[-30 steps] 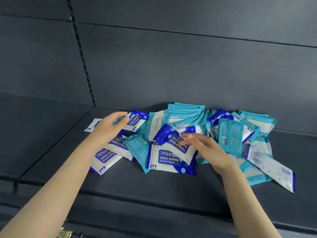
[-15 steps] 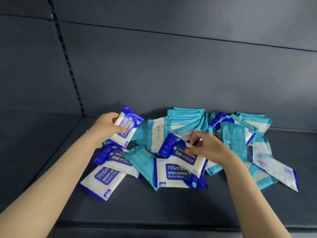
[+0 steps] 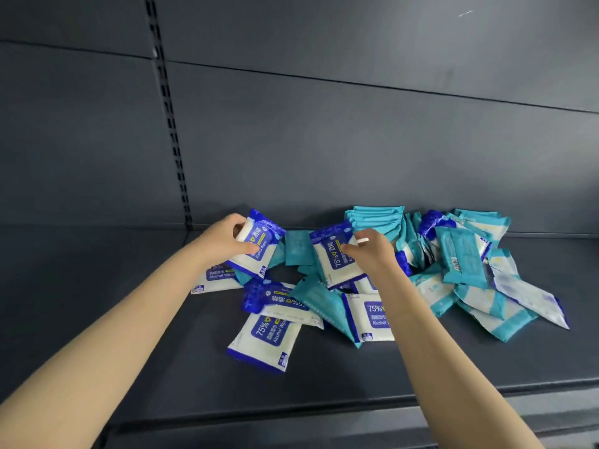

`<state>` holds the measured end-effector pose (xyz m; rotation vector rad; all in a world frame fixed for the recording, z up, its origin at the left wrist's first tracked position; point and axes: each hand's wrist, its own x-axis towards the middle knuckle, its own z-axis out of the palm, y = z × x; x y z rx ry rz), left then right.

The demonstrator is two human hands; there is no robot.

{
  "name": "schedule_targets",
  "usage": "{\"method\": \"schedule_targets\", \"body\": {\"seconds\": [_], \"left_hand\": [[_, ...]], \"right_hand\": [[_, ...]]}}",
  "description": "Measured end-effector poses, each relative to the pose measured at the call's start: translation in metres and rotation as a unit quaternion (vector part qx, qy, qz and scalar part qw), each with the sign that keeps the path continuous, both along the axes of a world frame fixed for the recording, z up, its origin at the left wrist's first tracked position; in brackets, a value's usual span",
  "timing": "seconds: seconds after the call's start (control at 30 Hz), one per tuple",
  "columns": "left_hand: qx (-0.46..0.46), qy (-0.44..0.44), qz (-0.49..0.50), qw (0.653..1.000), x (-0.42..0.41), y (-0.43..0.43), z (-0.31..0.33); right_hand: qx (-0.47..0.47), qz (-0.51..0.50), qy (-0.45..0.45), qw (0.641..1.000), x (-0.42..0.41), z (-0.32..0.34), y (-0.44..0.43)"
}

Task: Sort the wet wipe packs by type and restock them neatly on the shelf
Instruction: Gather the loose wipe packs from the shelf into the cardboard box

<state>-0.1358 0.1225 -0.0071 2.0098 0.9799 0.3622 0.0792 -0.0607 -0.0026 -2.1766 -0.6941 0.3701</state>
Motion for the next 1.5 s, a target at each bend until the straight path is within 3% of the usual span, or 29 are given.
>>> {"method": "schedule_targets", "body": {"seconds": [0.2, 0.4, 0.47, 0.57, 0.7, 0.83, 0.97, 1.07, 1.2, 1.5], "left_hand": [[-0.037, -0.102, 0.06, 0.992, -0.022, 0.011, 0.007], [-0.192, -0.214, 0.056, 0.956, -0.049, 0.012, 0.023], [-0.257, -0.202, -0.006, 0.945, -0.065, 0.014, 0.033], [-0.26, -0.06, -0.076, 0.961, -0.083, 0.022, 0.034], [-0.181, 0.044, -0.049, 0.981, -0.082, 0.019, 0.017], [-0.156, 0.038, -0.046, 0.986, -0.073, 0.011, 0.003], [-0.119, 0.057, -0.057, 0.99, -0.063, -0.002, -0.001], [-0.083, 0.06, -0.065, 0.993, -0.059, -0.009, 0.002], [-0.027, 0.082, -0.05, 0.995, -0.059, -0.01, 0.005], [-0.018, 0.073, 0.006, 0.997, -0.06, -0.003, 0.005]], "right_hand": [[-0.024, 0.016, -0.043, 0.999, -0.009, 0.003, 0.004], [0.147, 0.024, 0.033, 0.988, -0.013, 0.008, -0.006], [0.175, 0.032, 0.078, 0.981, -0.009, 0.015, -0.015], [0.199, 0.084, 0.194, 0.957, -0.005, 0.03, -0.038], [0.146, 0.16, 0.219, 0.951, 0.006, 0.037, -0.072], [0.078, 0.155, 0.17, 0.97, 0.013, 0.04, -0.102], [-0.069, 0.181, 0.12, 0.974, 0.014, 0.029, -0.116], [-0.123, 0.17, 0.067, 0.975, 0.01, 0.02, -0.115], [-0.181, 0.205, 0.044, 0.961, 0.004, 0.02, -0.117], [-0.304, 0.212, -0.017, 0.929, 0.001, 0.024, -0.11]]}}
